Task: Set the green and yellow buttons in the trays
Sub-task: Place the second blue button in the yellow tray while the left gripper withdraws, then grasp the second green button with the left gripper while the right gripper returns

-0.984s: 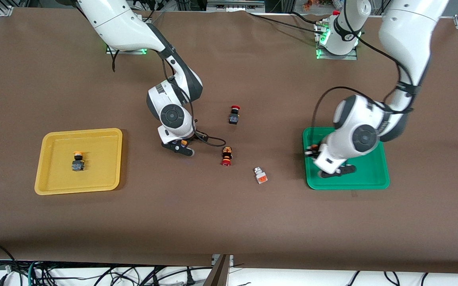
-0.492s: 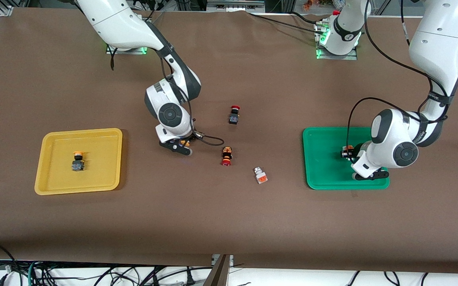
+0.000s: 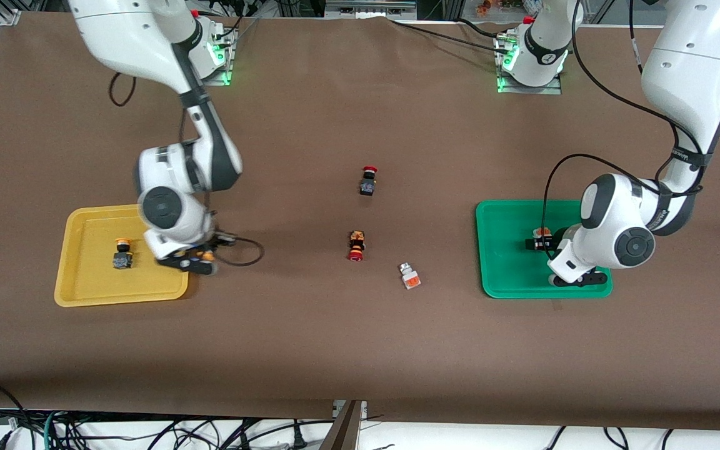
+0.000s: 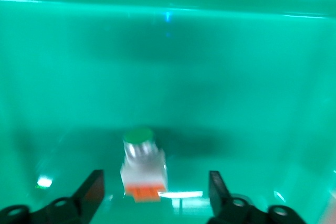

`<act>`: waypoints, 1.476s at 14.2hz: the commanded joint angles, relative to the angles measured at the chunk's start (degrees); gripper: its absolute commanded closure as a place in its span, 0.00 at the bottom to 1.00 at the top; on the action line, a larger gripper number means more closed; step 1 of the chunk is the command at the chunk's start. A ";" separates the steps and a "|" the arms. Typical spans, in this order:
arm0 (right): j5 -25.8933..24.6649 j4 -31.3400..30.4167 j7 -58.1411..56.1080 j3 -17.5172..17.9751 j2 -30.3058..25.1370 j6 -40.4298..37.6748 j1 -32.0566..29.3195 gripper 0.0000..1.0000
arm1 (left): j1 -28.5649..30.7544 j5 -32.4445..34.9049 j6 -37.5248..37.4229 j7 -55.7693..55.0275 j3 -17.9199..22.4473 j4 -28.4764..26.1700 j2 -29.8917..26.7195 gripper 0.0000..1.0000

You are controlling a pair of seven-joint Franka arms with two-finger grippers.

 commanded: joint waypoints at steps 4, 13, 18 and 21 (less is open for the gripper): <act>1.58 -0.84 -17.60 -1.17 0.45 0.78 -9.04 0.01 | -11.17 -1.68 -7.65 -14.50 -0.24 13.53 1.51 0.00; 6.42 29.01 -18.48 -2.05 -2.45 -35.76 -9.13 0.00 | -32.51 -2.30 18.21 -48.25 6.24 26.09 18.63 0.00; 5.90 32.83 -17.60 -1.18 -10.06 -43.70 -10.79 0.00 | -35.44 -2.03 21.56 -47.91 10.13 27.52 20.77 0.00; 5.81 25.47 -17.60 5.90 -19.20 -42.65 -16.92 0.00 | -35.35 -1.95 21.56 -45.29 10.84 27.00 20.68 0.27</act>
